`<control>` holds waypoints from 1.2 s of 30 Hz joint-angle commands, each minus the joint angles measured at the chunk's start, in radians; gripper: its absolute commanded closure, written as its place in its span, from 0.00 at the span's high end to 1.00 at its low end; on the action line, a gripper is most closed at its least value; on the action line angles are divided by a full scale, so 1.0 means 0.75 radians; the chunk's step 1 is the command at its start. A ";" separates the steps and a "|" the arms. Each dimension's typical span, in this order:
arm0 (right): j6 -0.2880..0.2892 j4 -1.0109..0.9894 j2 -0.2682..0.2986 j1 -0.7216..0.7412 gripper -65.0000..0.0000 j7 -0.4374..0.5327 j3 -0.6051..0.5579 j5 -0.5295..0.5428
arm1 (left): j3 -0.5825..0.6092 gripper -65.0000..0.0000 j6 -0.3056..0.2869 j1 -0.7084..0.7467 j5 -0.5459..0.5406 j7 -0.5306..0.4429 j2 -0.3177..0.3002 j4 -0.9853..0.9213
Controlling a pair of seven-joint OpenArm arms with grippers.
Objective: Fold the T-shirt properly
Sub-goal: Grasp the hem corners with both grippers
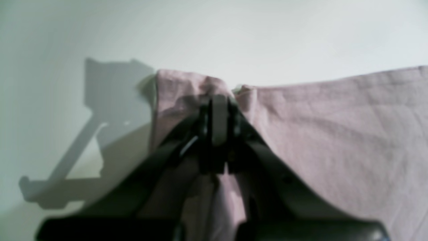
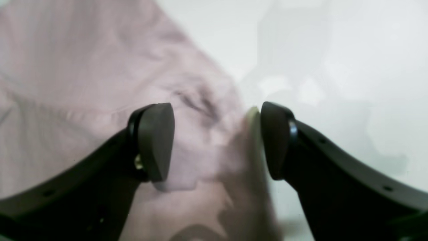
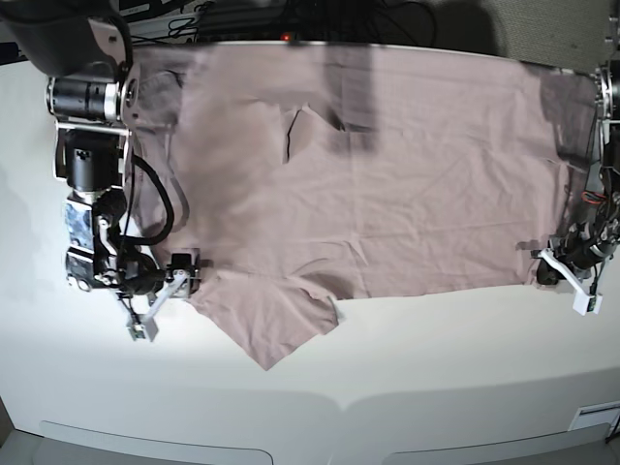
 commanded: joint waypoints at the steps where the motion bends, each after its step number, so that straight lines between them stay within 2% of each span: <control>1: 0.016 0.009 -0.004 0.025 0.62 -0.031 -0.040 0.008 | -0.003 0.00 -0.011 -0.041 -0.014 -0.032 -0.024 0.015; 4: 0.010 0.009 -0.008 0.025 0.62 -0.037 -0.123 0.008 | -0.003 0.00 -0.011 -0.041 -0.014 -0.032 -0.024 0.015; 7: -0.007 0.009 -0.007 0.025 0.61 -0.078 -0.132 0.008 | -0.003 0.00 -0.011 -0.041 -0.014 -0.032 -0.024 0.015; 15: -0.020 0.009 0.016 0.025 0.41 -0.151 -0.026 0.018 | -0.003 0.00 -0.011 -0.041 -0.014 -0.032 -0.024 0.015; 17: -0.020 0.010 0.019 0.025 0.28 -0.151 0.032 0.024 | -0.003 0.00 -0.011 -0.041 -0.014 -0.032 -0.024 0.015; 19: -0.020 0.010 0.020 0.025 0.06 -0.151 0.092 0.049 | -0.003 0.00 -0.011 -0.041 -0.014 -0.033 -0.023 0.015; 20: -0.020 0.010 0.019 0.025 0.00 -0.149 0.122 0.053 | -0.003 0.00 -0.011 -0.042 -0.014 -0.033 -0.023 0.015; 25: -0.019 0.010 0.023 0.032 0.00 -0.047 0.212 0.052 | -0.003 0.00 -0.010 -0.055 -0.014 -0.047 -0.023 0.015; 28: -0.019 0.010 0.034 0.061 0.00 -0.046 0.208 0.052 | -0.003 0.00 -0.011 -0.084 -0.014 -0.078 -0.022 0.015; 36: -0.019 0.010 0.038 0.190 0.00 -0.056 0.208 0.043 | -0.003 0.00 -0.011 -0.168 -0.007 -0.067 0.004 0.015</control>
